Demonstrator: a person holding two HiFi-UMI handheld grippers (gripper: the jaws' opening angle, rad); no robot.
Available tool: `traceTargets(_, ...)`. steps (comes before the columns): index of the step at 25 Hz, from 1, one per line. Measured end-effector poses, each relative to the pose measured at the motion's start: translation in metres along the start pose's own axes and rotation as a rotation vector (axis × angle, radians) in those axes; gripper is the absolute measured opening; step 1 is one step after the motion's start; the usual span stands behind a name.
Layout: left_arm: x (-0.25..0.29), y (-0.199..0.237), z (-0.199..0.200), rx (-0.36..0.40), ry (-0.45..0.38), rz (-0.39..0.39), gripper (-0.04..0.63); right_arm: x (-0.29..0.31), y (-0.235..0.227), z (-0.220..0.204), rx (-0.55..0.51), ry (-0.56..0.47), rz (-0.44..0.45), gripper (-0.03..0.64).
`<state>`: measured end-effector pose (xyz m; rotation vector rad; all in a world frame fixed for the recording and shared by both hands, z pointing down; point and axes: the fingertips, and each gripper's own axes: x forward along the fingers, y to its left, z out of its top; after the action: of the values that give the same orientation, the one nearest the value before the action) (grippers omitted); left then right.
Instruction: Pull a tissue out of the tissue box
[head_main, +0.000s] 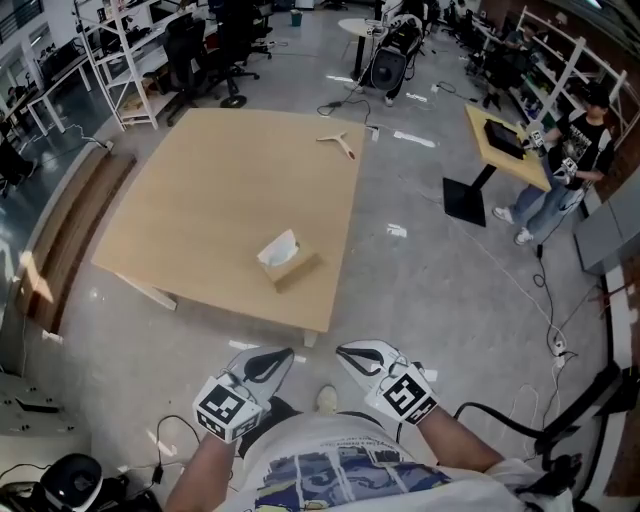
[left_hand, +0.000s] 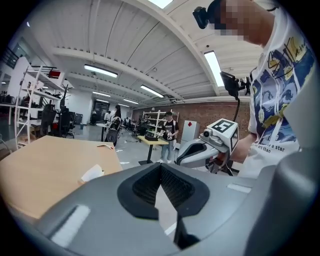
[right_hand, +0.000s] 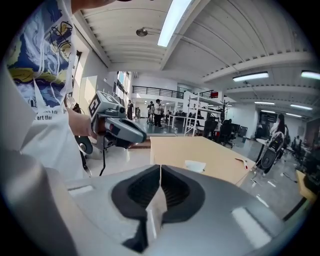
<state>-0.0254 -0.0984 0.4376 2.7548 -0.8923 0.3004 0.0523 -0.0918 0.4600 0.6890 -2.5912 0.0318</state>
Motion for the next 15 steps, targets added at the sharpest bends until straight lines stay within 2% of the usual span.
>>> traceTargets(5, 0.018, 0.035, 0.006, -0.009, 0.002, -0.004, 0.006, 0.007, -0.036, 0.002, 0.021, 0.002, -0.047, 0.007)
traceTargets(15, 0.049, 0.144, 0.004, 0.003, 0.072, -0.019, 0.078, 0.04, -0.084, 0.025, 0.088, 0.027, -0.186, 0.007)
